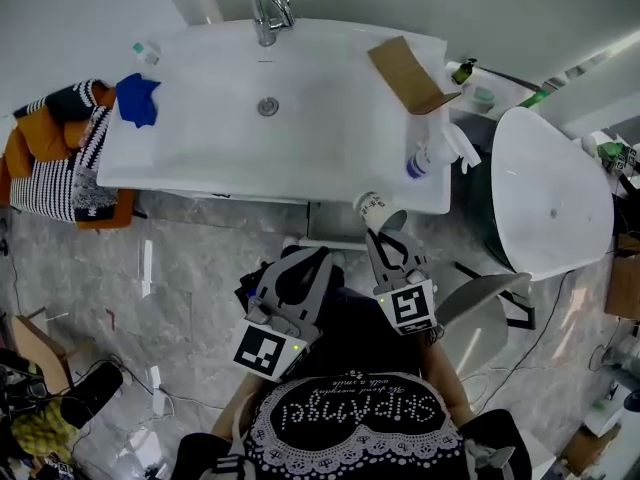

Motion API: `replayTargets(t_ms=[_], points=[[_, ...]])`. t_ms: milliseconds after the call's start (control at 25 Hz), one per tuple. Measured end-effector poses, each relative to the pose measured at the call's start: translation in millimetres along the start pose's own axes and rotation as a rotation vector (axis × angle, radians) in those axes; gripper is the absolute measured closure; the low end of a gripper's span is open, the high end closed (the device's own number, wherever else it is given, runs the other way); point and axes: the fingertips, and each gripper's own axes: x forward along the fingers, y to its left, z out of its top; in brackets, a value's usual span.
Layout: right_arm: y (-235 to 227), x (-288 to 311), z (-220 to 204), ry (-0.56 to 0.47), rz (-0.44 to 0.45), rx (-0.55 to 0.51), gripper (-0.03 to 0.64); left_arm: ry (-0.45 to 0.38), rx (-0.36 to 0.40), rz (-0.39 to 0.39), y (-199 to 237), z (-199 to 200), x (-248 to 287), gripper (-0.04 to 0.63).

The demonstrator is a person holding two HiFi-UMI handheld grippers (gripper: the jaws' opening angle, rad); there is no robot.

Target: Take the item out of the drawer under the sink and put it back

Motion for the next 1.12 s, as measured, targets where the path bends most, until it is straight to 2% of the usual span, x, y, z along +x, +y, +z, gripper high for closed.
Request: replayTargets(t_ms=[120, 600, 760, 880, 1120], points=[[-10, -13, 14, -0.05, -0.038, 0.035, 0.591, 0.014, -0.025, -0.003, -4, 4, 4, 0.591], [-32, -60, 71, -0.269, -0.128, 0.206, 0.591, 0.003, -0.013, -0.009, -9, 11, 6, 0.591], [-35, -76, 79, -0.306, -0.14, 0.228, 0.591, 0.005, -0.007, -0.016, -11, 11, 7, 0.591], [-34, -84, 79, -0.319, -0.149, 0.232, 0.591, 0.036, 0.026, -0.031, -10, 4, 4, 0.591], [-34, -92, 71, -0.307, -0.169, 0.253, 0.591, 0.005, 0.005, -0.017, -7, 12, 7, 0.591]])
